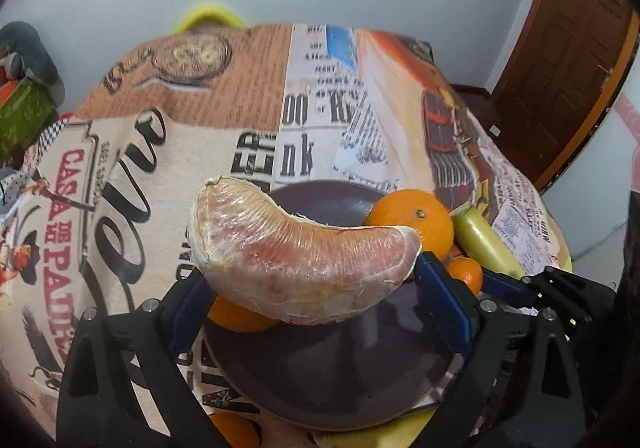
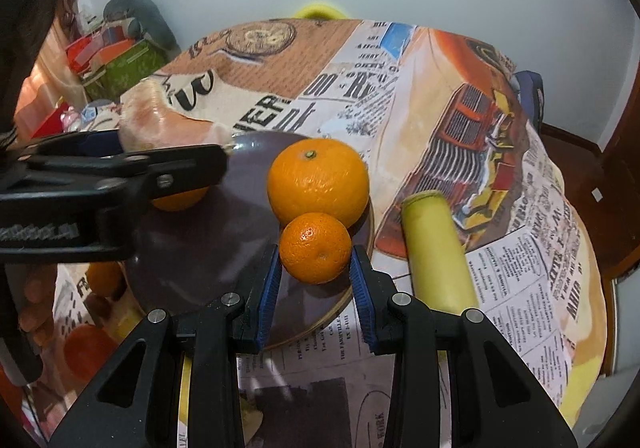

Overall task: Organize fruits
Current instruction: 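Place the pomelo segment and the mandarin onto the grey plate with both grippers, then grasp the red tomato with the left gripper while the right gripper grasps the yellow cylinder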

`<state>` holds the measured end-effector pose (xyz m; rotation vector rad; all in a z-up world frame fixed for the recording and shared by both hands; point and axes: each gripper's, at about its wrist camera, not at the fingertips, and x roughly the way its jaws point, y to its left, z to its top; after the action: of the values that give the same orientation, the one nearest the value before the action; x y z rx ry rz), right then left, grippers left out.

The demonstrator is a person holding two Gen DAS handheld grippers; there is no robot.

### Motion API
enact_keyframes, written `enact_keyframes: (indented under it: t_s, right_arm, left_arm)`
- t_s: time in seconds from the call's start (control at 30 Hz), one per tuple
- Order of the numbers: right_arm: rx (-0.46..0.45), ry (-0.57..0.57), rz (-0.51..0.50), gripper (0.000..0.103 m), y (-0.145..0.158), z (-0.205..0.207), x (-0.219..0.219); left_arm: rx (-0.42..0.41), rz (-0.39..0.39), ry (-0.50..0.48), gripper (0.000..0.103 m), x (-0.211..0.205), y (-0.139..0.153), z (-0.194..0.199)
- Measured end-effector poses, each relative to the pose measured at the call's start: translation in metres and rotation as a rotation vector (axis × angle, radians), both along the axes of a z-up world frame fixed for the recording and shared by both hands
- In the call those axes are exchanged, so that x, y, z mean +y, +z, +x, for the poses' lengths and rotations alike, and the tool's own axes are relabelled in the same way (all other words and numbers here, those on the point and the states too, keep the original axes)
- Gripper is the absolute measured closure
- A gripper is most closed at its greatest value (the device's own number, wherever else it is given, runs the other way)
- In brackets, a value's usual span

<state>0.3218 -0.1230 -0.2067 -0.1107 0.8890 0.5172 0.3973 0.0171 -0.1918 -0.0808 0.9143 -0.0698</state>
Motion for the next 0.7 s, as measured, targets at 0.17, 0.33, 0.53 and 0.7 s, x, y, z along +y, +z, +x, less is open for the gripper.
enact_keyframes:
  t_s: [0.17,0.33,0.53,0.7]
  right_arm:
    - [0.018,0.017,-0.007,0.068,-0.005,0.001,0.001]
    - [-0.004,0.011,-0.010,0.057,-0.004,0.001,0.001]
    - [-0.014,-0.002,-0.001,0.057,0.005,-0.001,-0.004]
    - [-0.036,-0.002,0.011,0.057,0.022,-0.014,-0.008]
  left_arm:
    - [-0.030,0.001,-0.002,0.007,0.000,0.003,0.000]
    - [-0.059,0.023,-0.002,0.007,0.002,0.012,-0.006]
    - [-0.099,0.029,0.011,0.007,0.008,0.027,-0.025]
    - [-0.138,0.042,0.026,0.007,0.016,0.043,-0.052]
